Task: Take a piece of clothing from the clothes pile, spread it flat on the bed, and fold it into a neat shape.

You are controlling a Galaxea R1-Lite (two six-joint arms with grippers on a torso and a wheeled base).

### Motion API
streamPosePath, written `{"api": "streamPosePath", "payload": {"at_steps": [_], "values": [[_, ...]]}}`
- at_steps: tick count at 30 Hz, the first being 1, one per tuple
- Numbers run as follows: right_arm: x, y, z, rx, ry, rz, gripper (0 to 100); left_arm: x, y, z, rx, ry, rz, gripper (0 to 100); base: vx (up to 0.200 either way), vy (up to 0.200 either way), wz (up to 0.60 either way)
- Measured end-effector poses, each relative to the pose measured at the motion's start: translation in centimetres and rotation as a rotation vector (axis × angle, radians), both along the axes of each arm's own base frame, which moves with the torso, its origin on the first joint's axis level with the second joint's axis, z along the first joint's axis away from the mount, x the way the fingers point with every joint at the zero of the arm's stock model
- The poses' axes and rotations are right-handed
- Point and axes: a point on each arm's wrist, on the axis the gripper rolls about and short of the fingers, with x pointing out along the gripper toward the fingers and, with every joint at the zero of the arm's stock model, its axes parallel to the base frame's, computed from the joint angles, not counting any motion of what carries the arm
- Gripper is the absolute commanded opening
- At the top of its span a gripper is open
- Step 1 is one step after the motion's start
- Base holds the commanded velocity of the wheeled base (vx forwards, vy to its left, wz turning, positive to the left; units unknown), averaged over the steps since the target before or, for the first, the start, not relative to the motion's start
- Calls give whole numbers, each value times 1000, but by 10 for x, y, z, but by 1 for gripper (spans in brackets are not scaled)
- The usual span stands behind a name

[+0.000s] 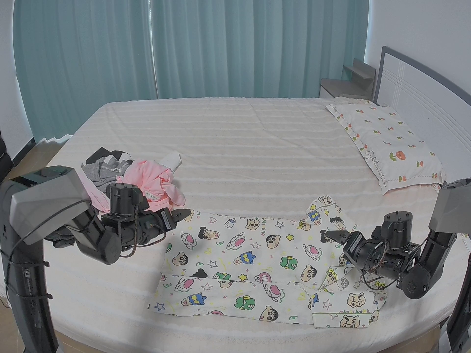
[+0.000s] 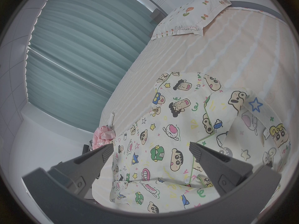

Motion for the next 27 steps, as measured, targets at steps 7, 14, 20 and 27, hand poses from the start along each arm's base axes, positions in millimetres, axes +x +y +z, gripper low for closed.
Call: {"api": "streamPosePath", "payload": {"at_steps": [7, 14, 20, 27], "values": [[-1, 1, 0, -4, 0, 4, 100, 45, -7, -18, 53, -28, 13, 100, 0, 0, 0], [-1, 1, 0, -8, 0, 5, 100, 66, -10, -39, 87, 10, 24, 100, 0, 0, 0], [-1, 1, -1, -9, 0, 5, 100, 75, -13, -49, 87, 9, 21, 100, 0, 0, 0], [-1, 1, -1, -10, 2, 5, 100, 82, -19, -57, 88, 16, 11, 0, 0, 0, 0]]}}
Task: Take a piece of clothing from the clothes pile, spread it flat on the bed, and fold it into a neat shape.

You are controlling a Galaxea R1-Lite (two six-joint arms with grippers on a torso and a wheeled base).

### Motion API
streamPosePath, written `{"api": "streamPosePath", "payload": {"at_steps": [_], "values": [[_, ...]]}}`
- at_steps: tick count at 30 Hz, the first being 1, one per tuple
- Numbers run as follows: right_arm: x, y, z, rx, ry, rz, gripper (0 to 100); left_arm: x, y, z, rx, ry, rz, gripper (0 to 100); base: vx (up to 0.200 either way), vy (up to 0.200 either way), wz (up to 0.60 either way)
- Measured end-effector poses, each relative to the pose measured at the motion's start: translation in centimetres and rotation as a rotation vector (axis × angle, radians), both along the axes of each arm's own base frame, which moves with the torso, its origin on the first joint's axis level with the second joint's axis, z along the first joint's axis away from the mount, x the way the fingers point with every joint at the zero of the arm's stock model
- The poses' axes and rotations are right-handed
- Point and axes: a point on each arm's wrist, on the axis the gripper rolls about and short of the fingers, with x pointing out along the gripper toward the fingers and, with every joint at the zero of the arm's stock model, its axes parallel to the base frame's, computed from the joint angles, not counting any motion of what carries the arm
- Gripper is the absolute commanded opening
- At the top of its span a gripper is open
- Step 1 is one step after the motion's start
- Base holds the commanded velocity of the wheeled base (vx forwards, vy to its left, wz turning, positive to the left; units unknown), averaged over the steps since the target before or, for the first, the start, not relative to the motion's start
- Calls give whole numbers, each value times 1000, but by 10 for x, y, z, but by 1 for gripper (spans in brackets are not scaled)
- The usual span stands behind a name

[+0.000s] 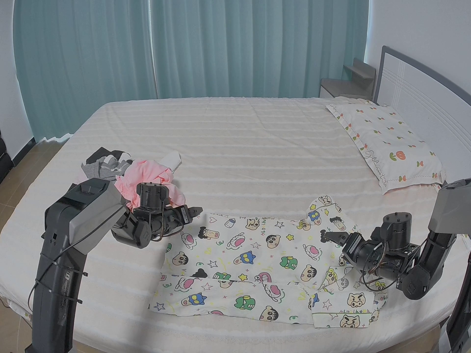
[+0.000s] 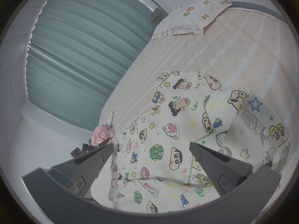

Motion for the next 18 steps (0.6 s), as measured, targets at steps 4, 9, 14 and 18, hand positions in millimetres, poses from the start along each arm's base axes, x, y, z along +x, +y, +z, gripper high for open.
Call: {"api": "streamPosePath", "payload": {"at_steps": [4, 9, 14, 18], "values": [[0, 0, 0, 0, 0, 0, 100, 6, -3, -2, 4, 9, -1, 0, 0, 0, 0], [1, -1, 0, -20, -10, 4, 100, 13, -4, -1, 25, -13, 46, 0, 0, 0, 0], [4, -4, 5, -43, -40, -1, 100, 16, -3, -1, 44, -33, 96, 0, 0, 0, 0], [12, -5, 10, -54, -39, -6, 100, 16, -3, 0, 51, -44, 114, 0, 0, 0, 0]]}}
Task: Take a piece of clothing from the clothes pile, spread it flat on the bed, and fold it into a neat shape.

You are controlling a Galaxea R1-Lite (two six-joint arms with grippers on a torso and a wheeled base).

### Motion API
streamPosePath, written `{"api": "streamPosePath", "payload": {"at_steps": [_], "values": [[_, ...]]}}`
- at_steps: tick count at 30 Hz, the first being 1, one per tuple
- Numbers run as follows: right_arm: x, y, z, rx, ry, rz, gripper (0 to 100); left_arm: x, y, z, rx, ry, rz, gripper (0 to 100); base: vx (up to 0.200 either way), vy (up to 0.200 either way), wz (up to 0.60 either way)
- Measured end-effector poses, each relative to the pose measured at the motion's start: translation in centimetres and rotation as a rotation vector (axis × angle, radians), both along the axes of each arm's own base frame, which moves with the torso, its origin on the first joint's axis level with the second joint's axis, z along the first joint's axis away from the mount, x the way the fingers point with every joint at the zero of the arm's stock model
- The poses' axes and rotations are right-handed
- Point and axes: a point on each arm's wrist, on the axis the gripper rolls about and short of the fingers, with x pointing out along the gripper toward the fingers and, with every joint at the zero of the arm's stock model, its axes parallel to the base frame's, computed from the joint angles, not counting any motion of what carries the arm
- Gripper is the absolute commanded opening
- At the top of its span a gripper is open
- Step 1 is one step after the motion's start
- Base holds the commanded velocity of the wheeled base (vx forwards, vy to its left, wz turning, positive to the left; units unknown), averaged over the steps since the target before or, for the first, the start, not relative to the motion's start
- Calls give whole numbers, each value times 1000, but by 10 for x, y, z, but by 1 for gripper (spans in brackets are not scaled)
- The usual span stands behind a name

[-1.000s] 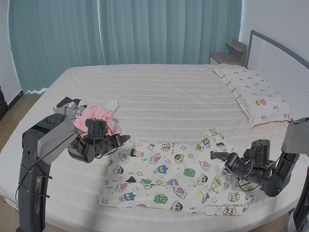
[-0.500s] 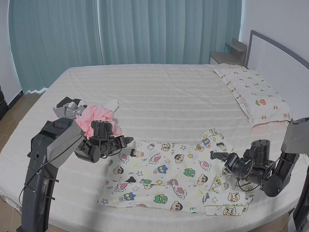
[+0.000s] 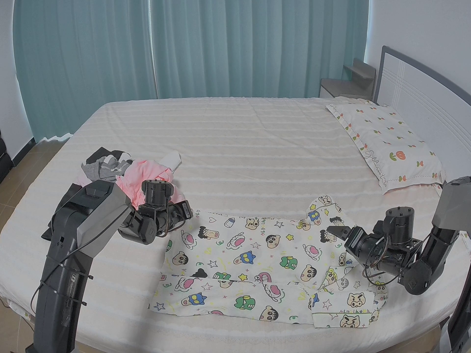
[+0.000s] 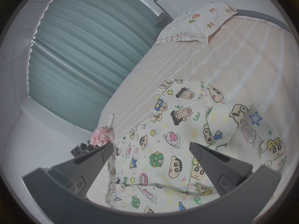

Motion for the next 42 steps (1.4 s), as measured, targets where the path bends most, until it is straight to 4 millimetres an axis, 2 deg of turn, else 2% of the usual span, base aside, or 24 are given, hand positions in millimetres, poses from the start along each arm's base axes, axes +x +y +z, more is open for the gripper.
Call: {"api": "streamPosePath", "payload": {"at_steps": [3, 6, 10, 13, 16, 24, 33, 42], "values": [[12, -3, 1, -35, 41, -6, 100, 0, 1, 0, 3, -5, 8, 0, 0, 0, 0], [32, -7, 9, -62, 55, -21, 100, 0, 1, 0, 6, -6, 14, 0, 0, 0, 0], [67, -15, 25, -81, 23, -50, 100, -1, 2, 0, 13, -8, 28, 0, 0, 0, 0], [90, -20, 29, -103, 9, -61, 100, -2, 2, 1, 18, -17, 38, 0, 0, 0, 0], [110, -25, 19, -132, 21, -64, 100, -2, 2, 3, 23, -28, 47, 0, 0, 0, 0], [158, -50, -31, -260, 35, -15, 100, -6, 2, 6, 29, -35, 58, 0, 0, 0, 0], [175, -85, -57, -240, 28, 72, 100, -8, 4, 7, 35, -35, 76, 0, 0, 0, 0], [179, -87, -73, -191, 34, 144, 100, -9, 4, 6, 28, -29, 81, 0, 0, 0, 0]]}}
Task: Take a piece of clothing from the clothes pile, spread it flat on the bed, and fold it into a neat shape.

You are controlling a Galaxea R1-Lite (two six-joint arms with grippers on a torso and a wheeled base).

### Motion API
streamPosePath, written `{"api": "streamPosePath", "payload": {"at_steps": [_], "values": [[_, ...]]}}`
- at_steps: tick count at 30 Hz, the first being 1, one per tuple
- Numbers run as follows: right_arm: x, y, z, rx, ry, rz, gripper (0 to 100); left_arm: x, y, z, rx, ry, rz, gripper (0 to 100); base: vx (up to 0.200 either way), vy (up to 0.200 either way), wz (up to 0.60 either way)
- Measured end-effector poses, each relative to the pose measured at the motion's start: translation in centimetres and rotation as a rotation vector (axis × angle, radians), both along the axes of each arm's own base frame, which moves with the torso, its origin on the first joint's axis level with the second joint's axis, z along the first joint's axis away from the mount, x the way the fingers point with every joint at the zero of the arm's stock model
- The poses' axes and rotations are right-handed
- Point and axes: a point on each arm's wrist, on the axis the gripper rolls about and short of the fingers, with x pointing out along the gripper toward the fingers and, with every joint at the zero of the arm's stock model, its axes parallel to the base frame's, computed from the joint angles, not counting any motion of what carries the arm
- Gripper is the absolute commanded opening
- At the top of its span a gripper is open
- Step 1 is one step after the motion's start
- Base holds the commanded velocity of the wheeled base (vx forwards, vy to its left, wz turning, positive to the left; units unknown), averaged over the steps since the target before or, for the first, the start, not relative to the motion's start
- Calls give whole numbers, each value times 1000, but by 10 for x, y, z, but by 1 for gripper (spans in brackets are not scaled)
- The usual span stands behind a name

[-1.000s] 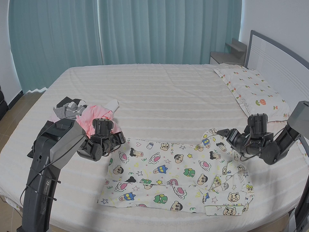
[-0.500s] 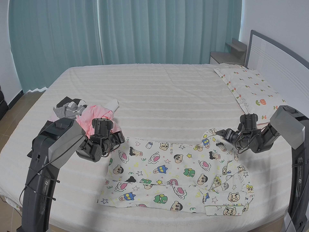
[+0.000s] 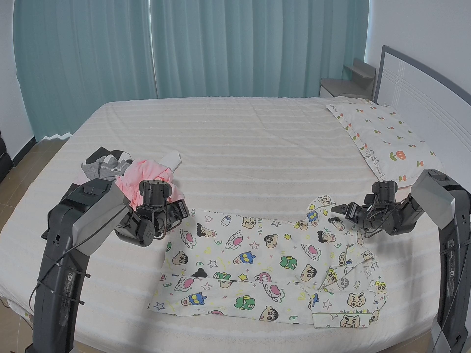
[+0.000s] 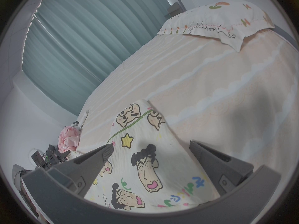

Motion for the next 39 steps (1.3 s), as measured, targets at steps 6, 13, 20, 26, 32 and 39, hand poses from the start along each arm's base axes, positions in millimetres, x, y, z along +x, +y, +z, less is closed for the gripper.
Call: {"api": "streamPosePath", "payload": {"at_steps": [6, 13, 20, 26, 32, 39], "values": [[3, 3, -5, 33, 1, 41, 100, 0, 0, 0, -1, -1, -1, 0, 0, 0, 0], [5, 5, -9, 71, 5, 79, 0, 0, 0, 1, -4, 0, 1, 0, 0, 0, 0], [6, 2, -10, 80, -1, 68, 0, -1, 0, 0, -5, -6, 1, 0, 0, 0, 0], [4, -7, -11, 88, 0, 67, 0, -2, 1, 2, -4, -6, 2, 0, 0, 0, 0], [0, -19, -3, 115, -91, 89, 0, -5, 2, 8, -3, -10, 0, 0, 0, 0, 0], [-14, -28, 5, 159, -169, 118, 0, -11, 2, 22, -1, -18, -5, 0, 0, 0, 0]]}}
